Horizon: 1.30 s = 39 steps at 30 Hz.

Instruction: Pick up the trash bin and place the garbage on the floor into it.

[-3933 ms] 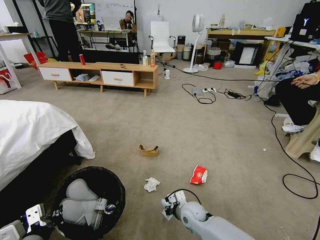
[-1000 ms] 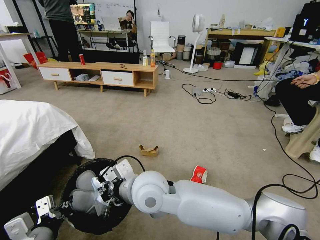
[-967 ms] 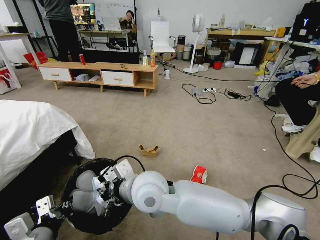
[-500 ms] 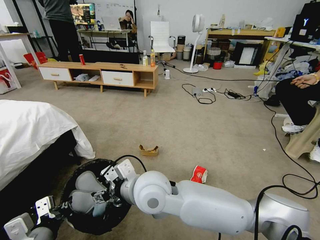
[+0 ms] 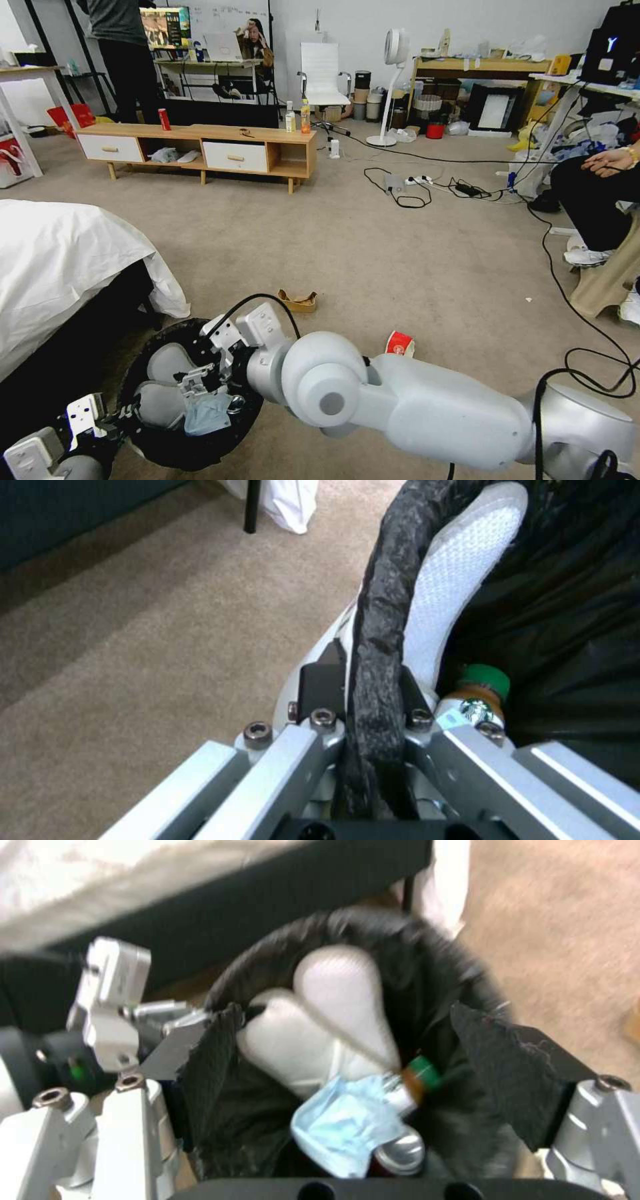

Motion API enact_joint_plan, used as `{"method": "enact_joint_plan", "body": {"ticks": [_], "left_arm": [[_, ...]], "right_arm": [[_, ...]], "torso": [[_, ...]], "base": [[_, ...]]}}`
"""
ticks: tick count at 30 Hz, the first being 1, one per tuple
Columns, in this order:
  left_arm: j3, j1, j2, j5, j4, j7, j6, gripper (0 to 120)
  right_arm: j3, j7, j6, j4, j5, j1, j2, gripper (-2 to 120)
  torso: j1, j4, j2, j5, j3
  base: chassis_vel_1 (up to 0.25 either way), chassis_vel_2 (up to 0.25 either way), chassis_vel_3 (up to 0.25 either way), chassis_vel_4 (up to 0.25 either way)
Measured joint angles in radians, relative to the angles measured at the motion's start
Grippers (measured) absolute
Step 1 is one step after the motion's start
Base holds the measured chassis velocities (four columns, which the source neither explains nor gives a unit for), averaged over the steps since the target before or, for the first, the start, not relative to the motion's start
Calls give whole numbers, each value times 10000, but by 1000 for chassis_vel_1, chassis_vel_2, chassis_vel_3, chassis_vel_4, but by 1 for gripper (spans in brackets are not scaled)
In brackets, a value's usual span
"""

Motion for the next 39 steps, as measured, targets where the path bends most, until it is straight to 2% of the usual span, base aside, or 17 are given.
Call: {"method": "enact_joint_plan", "body": {"ticks": [3, 5, 8, 9, 10, 12, 13, 15, 16, 18, 19, 20, 24, 28, 31, 33, 39], "left_arm": [[-55, 41, 20, 0, 0, -1, 0, 3], [-119, 87, 52, -3, -8, -2, 0, 3], [-130, 95, 54, -4, -12, -1, 0, 3], [-149, 108, 69, -14, -26, -1, 0, 3], [-149, 108, 69, -14, -26, -1, 0, 3], [-153, 134, 96, -35, -59, 0, 0, 3], [-153, 134, 96, -35, -59, 0, 0, 3], [-154, 187, 95, -36, -125, -2, 0, 3], [-154, 187, 95, -36, -125, -2, 0, 3], [-146, 261, 66, -22, -256, 2, -1, 3], [-146, 261, 66, -22, -256, 2, -1, 3], [-145, 315, 35, 16, -297, 25, -1, 3], [-174, 411, -28, 60, -371, 50, -1, 3], [-236, 549, -97, 93, -463, 104, -1, 3], [-330, 705, -192, 162, -571, 144, -1, 3], [-364, 791, -256, 280, -656, 203, 0, 3], [-356, 858, -311, 361, -683, 236, 0, 3]], "right_arm": [[593, -52, 0, 330, 55, -172, -397, 81], [1621, -433, 0, 583, 50, -605, -1085, 82], [1857, -537, 1, 620, 43, -727, -1223, 83], [2472, -849, 83, 706, -81, -1107, -1581, 91], [2472, -849, 83, 706, -81, -1107, -1581, 91], [3940, -2002, 1029, 883, -1088, -2385, -2343, 98], [3940, -2002, 1029, 883, -1088, -2385, -2343, 98], [5420, -3142, 2219, 1086, -2318, -3610, -2904, 99], [5420, -3142, 2219, 1086, -2318, -3610, -2904, 99], [6878, -4240, 3581, 1247, -3946, -4944, -3277, 100], [6878, -4240, 3581, 1247, -3946, -4944, -3277, 100], [7520, -4503, 4319, 1365, -4635, -5720, -3364, 100], [8762, -4827, 5397, 1417, -5809, -7035, -3284, 100], [9461, -5024, 5864, 1405, -6412, -7576, -3085, 100], [10047, -5258, 6328, 1296, -7271, -7961, -2821, 100], [10589, -5561, 6943, 1169, -8658, -8514, -2618, 100], [11113, -5728, 7853, 1096, -9916, -9526, -2413, 100]], "torso": [[0, 2, 0, 1, 0], [0, -2, 0, 3, 0], [0, -2, 0, 1, 0], [0, -4, 0, 2, 0], [0, -4, 0, 2, 0], [0, -3, 0, 6, -1], [0, -3, 0, 6, -1], [0, -2, 1, 3, -1], [0, -2, 1, 3, -1], [0, -4, 1, 2, -1], [0, -4, 1, 2, -1], [0, -3, 0, 3, -1], [0, -3, 0, 2, -1], [0, -3, 0, 1, -1], [0, 3, 0, 1, -1], [0, 0, 1, 0, -1], [0, -1, 0, 0, -1]], "base": [[0, 0, 0, 0], [0, 0, 0, 0], [0, 0, 0, 0], [0, 0, 0, 0], [0, 0, 0, 0], [0, 0, 0, 0], [0, 0, 0, 0], [0, 0, 0, 0], [0, 0, 0, 0], [0, 0, 0, 0], [0, 0, 0, 0], [0, 0, 0, 0], [0, 0, 0, 0], [0, 0, 0, 0], [0, 0, 0, 0], [0, 0, 0, 0], [0, 0, 0, 0]]}}
